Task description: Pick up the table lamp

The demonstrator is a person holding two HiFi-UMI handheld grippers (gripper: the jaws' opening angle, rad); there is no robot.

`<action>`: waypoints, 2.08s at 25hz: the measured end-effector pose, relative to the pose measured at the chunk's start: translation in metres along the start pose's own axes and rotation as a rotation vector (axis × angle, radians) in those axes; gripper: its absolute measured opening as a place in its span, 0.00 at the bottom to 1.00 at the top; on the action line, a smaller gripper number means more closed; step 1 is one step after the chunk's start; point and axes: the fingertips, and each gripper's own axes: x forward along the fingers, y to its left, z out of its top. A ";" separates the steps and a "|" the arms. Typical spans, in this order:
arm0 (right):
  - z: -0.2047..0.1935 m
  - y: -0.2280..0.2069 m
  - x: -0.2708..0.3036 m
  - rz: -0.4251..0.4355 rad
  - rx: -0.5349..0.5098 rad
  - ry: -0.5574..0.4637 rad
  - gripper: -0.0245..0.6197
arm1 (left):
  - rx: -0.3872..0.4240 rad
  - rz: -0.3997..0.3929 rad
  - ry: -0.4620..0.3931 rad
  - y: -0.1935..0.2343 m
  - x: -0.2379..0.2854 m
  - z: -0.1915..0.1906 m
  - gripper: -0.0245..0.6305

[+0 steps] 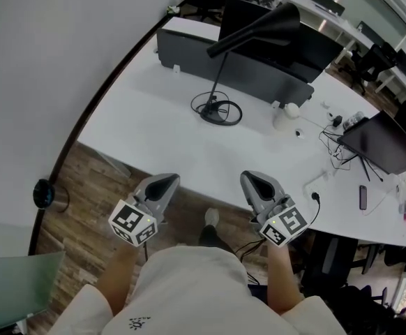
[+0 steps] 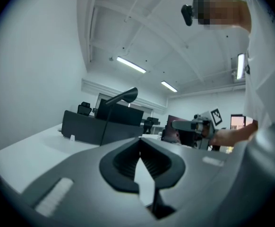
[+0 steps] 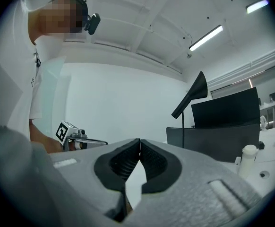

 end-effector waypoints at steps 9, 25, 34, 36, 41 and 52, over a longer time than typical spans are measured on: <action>0.002 -0.055 0.018 0.005 0.030 -0.002 0.04 | -0.026 0.010 0.025 0.020 0.049 0.006 0.03; -0.001 -0.167 0.043 0.050 0.097 0.010 0.04 | -0.023 0.112 0.026 0.057 0.147 0.023 0.03; -0.013 -0.210 0.053 0.081 0.106 0.043 0.04 | -0.009 0.113 0.049 0.059 0.200 0.015 0.03; -0.014 -0.220 0.053 0.084 0.130 0.035 0.04 | 0.005 0.115 0.060 0.060 0.209 0.013 0.03; -0.019 -0.235 0.053 0.100 0.154 0.031 0.04 | -0.021 0.137 0.065 0.063 0.220 0.006 0.03; -0.026 -0.247 0.052 0.131 0.184 0.027 0.04 | -0.016 0.176 0.065 0.061 0.230 0.001 0.03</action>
